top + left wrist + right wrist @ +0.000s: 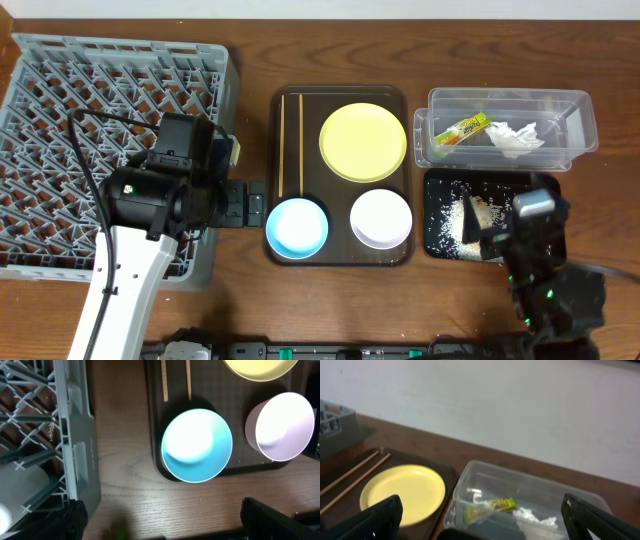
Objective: Sort waste into correct bins and load items into the dishwasher
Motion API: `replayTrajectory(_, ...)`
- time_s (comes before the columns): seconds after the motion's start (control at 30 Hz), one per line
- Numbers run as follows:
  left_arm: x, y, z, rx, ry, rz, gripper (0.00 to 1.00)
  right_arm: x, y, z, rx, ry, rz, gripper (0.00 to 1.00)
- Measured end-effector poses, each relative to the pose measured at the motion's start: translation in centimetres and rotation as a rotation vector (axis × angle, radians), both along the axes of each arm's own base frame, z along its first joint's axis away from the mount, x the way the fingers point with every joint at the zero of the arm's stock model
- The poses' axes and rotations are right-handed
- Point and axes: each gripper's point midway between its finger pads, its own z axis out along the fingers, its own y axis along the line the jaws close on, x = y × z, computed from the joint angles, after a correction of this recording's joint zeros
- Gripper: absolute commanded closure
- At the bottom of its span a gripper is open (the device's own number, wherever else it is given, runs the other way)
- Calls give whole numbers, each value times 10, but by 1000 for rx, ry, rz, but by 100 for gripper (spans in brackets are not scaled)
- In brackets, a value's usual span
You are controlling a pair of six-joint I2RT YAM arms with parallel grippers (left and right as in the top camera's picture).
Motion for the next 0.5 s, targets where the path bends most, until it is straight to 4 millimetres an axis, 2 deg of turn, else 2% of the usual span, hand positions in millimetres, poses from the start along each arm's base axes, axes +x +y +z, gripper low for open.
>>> replayTrajectory(0.2,0,0,0,0,0,0,2,-14,-1,-33,9,-75,2,1)
replayTrajectory(0.33,0,0,0,0,-1,0,2,-10,-3,-42,13,-120,-7,1)
replayTrajectory(0.5,0,0,0,0,0,0,2,-4,-5,-63,13,-125,-17,1)
